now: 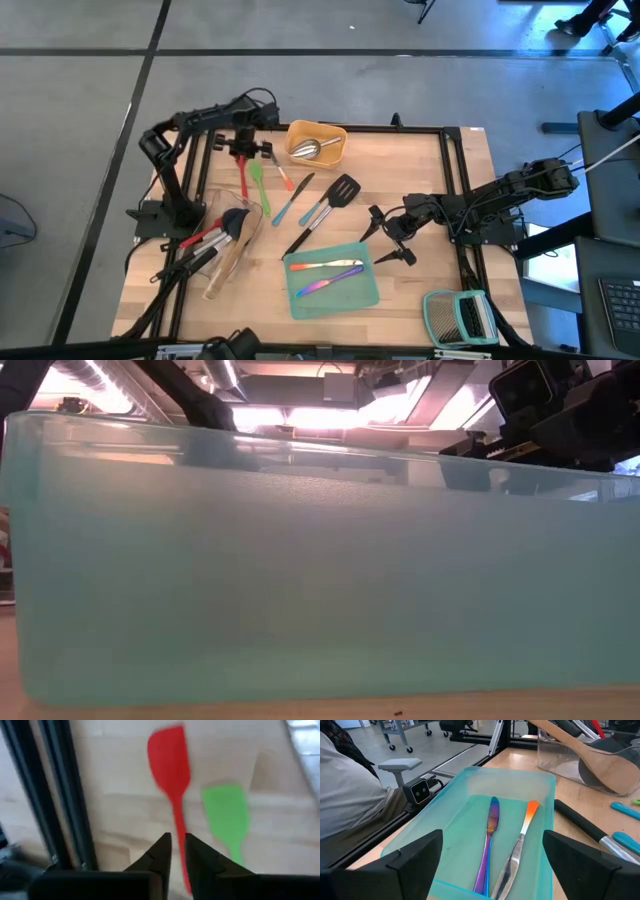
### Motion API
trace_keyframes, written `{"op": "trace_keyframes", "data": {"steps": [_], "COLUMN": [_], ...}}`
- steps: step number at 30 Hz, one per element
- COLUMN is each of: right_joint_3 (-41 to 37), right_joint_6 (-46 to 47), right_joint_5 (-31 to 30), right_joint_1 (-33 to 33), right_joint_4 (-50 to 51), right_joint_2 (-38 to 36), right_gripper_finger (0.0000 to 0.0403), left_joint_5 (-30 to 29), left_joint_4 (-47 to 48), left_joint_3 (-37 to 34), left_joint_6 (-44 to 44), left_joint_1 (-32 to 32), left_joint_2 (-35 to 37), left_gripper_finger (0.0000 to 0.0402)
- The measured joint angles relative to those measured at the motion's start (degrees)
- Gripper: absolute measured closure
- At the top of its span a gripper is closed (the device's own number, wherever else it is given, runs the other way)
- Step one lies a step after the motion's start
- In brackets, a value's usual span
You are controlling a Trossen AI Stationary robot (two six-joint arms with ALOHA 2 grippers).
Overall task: Pick & Place Kitchen Items
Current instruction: Put the red spatula into the transparent bin
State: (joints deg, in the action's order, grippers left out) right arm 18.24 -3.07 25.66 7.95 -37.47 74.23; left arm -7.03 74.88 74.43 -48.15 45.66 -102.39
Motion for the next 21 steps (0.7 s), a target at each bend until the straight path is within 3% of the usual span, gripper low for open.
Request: {"op": "trace_keyframes", "data": {"steps": [5, 10, 16, 21], "right_joint_3": [0.00, 0.00, 0.00, 0.00], "right_joint_6": [0.02, 0.02, 0.34, 1.16], "right_joint_5": [0.05, 0.03, 0.03, 0.03], "right_joint_1": [0.00, 0.00, 0.00, 0.00], "right_joint_4": [0.04, 0.04, 0.11, 0.17], "right_joint_2": [-0.01, -0.02, -0.02, -0.02], "right_gripper_finger": [0.0057, 0.0057, 0.0057, 0.0057], "left_joint_5": [1.59, 7.75, 9.55, 9.48], "left_joint_4": [-0.29, -0.98, -1.02, -0.93], "left_joint_3": [0.00, 0.00, 0.00, 0.00], "left_joint_6": [0.73, 4.78, 11.49, 8.83], "left_joint_1": [1.81, 3.10, 3.35, 4.58], "left_joint_2": [-0.16, -0.28, -0.28, -0.38], "left_gripper_finger": [0.0396, 0.0393, 0.0359, 0.0292]}}
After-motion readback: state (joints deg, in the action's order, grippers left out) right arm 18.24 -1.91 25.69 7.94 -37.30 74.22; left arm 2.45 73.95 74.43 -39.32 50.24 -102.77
